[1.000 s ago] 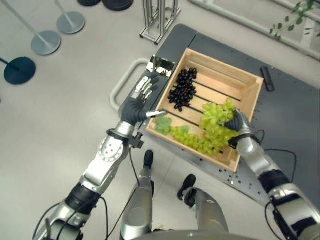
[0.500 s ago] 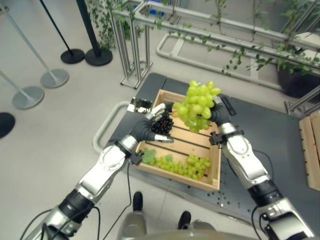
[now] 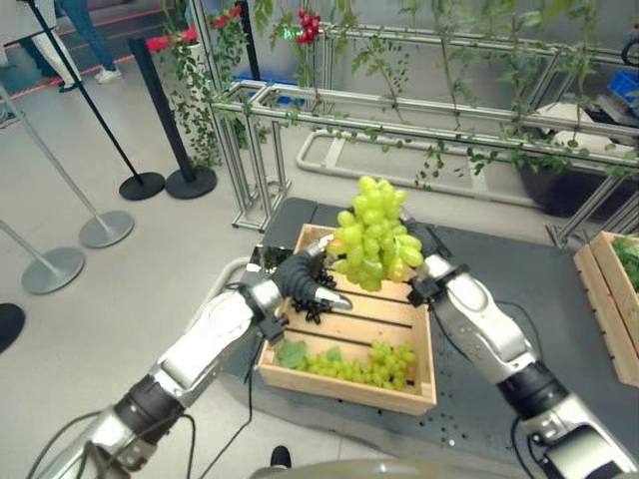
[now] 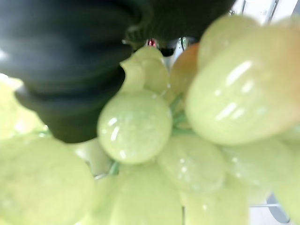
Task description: Pick up the fruits from the basket on one side to the basket on the other side
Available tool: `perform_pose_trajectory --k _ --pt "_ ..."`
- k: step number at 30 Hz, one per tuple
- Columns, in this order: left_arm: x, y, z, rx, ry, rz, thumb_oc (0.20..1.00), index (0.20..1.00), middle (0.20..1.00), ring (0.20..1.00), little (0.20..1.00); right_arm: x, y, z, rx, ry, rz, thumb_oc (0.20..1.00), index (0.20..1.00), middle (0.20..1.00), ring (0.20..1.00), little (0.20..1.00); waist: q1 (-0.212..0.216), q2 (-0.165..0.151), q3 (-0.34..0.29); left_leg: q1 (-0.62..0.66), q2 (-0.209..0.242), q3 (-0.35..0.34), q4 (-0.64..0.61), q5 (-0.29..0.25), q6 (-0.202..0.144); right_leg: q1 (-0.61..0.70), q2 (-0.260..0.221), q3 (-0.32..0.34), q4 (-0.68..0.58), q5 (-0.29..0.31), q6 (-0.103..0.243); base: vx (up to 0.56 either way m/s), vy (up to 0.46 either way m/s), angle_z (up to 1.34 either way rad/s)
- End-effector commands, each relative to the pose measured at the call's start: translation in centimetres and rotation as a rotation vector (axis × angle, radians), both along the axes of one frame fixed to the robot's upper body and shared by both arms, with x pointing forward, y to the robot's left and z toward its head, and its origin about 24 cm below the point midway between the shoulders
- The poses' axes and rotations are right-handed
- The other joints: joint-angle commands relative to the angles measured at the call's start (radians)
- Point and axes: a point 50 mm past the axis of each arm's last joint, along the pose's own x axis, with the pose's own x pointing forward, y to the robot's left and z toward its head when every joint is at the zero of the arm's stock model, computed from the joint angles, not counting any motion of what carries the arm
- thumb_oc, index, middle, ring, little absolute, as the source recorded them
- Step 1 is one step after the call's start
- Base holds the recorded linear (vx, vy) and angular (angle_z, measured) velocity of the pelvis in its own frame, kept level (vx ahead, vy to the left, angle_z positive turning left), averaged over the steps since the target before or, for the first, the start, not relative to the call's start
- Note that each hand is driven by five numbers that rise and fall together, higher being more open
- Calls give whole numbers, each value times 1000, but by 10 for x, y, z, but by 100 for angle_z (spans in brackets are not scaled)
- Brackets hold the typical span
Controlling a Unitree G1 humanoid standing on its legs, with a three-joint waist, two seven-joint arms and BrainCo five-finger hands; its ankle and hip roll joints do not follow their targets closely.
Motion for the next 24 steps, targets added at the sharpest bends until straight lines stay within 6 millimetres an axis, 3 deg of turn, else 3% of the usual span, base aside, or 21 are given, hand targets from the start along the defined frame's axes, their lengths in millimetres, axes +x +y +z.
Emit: perform_pose_trajectory --k 1,4,12,20,24 --pt "6 -25 29 -71 -79 -132 1000 1000 1000 1000 1000 -12 42 52 184 -180 240 200 200 200 200 200 -19 -45 -34 31 8 6 28 -82 -8 -14 -77 -28 5 45 95 0 0 0" --pt "7 -26 30 -84 -72 -132 1000 1000 1000 1000 1000 -15 46 56 198 -192 273 200 200 200 200 200 -22 -42 -36 33 8 7 26 -81 -8 -14 -77 -28 5 46 94 0 0 0" --pt "-1 -43 17 -248 165 -207 1000 1000 1000 1000 1000 -17 49 54 248 -152 328 200 200 200 200 200 -33 -31 -35 32 8 4 32 -83 -6 -12 -78 -31 9 45 94 0 0 0" --pt "-12 -63 -14 -474 497 -191 1000 1000 1000 1000 1000 -21 49 58 449 -121 333 200 200 200 200 200 -47 -25 -33 34 7 5 36 -89 -2 -11 -78 -28 12 38 91 0 0 0" --pt "-15 -61 -21 -475 531 -175 1000 1000 1000 1000 1000 -23 46 62 506 -136 323 200 200 200 200 200 -50 -22 -33 32 9 4 37 -88 -1 -12 -78 -29 14 36 91 0 0 0"
